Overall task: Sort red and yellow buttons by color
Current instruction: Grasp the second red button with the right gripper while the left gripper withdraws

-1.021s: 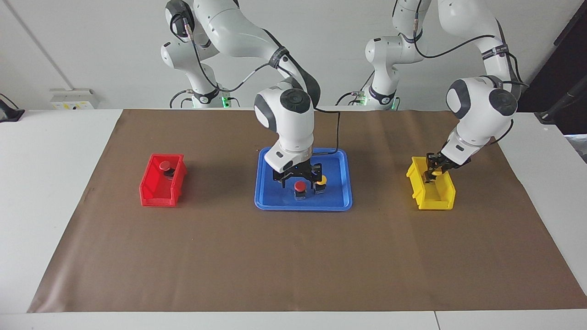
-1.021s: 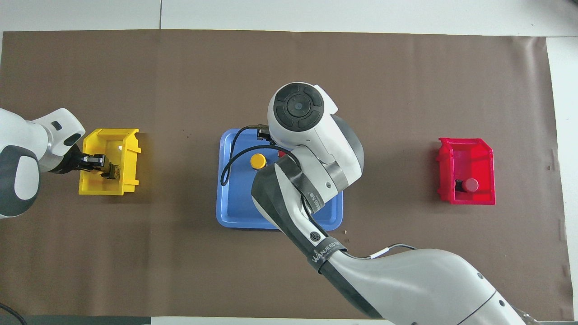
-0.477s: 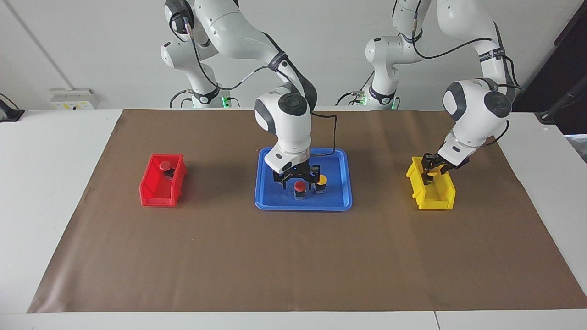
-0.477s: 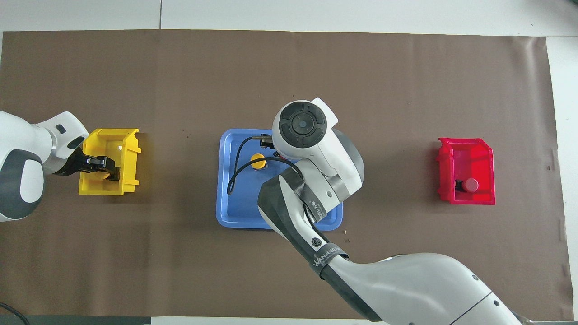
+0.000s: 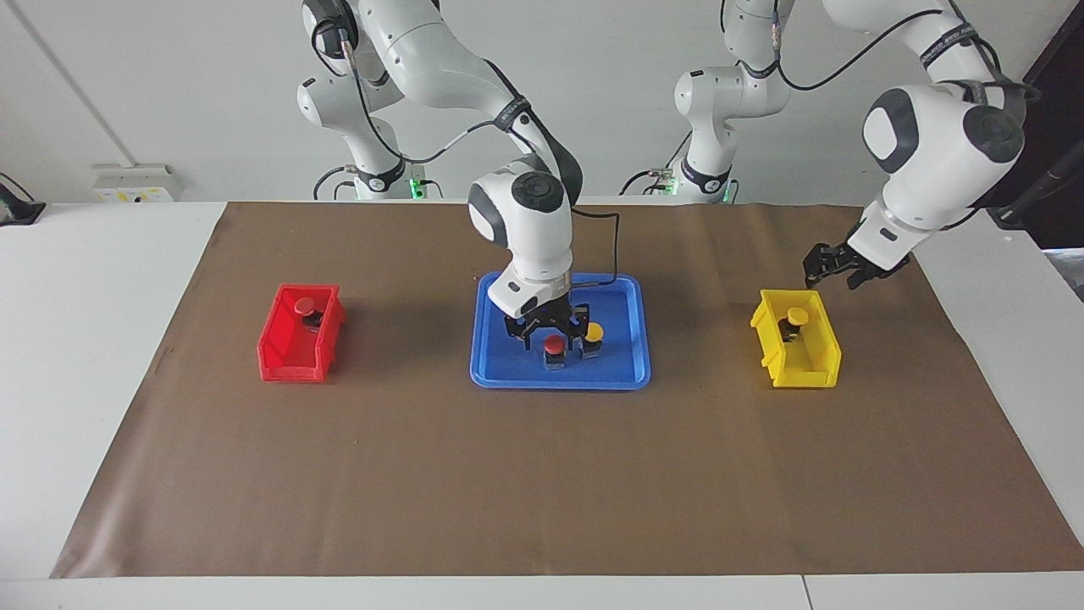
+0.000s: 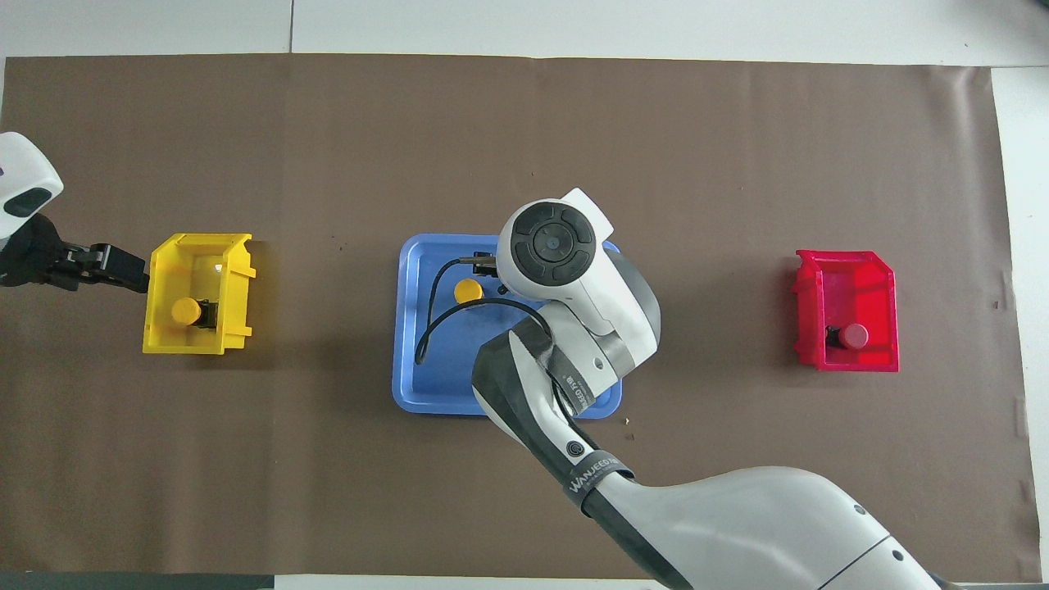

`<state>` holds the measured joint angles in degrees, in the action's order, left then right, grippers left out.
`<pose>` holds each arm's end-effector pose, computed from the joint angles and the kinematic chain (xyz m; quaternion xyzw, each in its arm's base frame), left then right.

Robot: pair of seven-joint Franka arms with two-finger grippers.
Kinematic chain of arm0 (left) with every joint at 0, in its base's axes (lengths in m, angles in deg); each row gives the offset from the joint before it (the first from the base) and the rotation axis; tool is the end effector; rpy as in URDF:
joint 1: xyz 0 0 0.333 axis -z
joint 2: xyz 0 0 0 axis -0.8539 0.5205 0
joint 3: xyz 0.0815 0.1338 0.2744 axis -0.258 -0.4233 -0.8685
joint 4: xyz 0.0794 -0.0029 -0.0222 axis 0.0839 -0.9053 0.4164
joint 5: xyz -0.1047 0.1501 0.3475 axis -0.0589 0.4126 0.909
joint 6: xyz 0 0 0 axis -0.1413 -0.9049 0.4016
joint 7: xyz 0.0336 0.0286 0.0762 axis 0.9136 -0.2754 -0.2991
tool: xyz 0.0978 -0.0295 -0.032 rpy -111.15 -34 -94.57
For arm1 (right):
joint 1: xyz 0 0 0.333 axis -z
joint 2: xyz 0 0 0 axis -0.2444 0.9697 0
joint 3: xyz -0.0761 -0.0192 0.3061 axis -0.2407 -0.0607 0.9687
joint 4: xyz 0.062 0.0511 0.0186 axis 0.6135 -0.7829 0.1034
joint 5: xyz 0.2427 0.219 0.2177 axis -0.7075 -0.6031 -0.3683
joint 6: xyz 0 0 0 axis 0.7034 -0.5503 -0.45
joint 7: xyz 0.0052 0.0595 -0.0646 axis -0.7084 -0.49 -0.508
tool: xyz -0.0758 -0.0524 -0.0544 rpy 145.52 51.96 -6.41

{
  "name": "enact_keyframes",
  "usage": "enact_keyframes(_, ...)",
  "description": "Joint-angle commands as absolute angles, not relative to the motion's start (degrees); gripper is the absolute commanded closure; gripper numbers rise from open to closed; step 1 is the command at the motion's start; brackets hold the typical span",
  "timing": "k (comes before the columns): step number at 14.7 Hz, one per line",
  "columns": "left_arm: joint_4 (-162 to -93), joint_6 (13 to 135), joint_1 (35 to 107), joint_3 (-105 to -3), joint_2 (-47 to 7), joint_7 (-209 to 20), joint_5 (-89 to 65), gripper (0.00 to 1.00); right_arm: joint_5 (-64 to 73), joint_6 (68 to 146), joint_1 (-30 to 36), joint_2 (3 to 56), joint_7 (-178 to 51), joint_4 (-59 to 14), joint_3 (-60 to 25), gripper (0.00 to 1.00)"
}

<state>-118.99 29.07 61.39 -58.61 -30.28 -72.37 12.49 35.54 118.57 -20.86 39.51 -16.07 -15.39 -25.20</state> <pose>0.5461 -0.0129 0.5471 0.9958 -0.0684 -0.0610 0.0071 0.5595 0.3844 0.3557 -0.9973 0.0409 -0.0508 0.0336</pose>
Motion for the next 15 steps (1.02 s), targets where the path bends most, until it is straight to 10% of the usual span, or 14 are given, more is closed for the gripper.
enact_keyframes(1,-109.9,18.2,61.5,-58.2,-29.2,-71.4,13.8,0.0,35.9,120.1,-21.1,37.6,-15.7,-18.3,-25.3,0.23)
enact_keyframes(5,-106.3,14.8,61.4,-58.2,-31.2,-70.8,13.7,0.0,36.0,122.3,-21.3,38.0,-16.1,-18.8,-25.3,0.38)
enact_keyframes(10,-108.3,15.9,61.4,-58.2,-37.6,-74.3,13.7,0.0,36.2,119.2,-20.7,38.2,-16.2,-16.7,-25.3,0.88)
enact_keyframes(15,-121.0,31.5,68.7,-54.7,-37.7,-89.3,13.7,0.0,35.6,99.9,-7.2,27.9,-34.5,-13.6,-25.6,0.88)
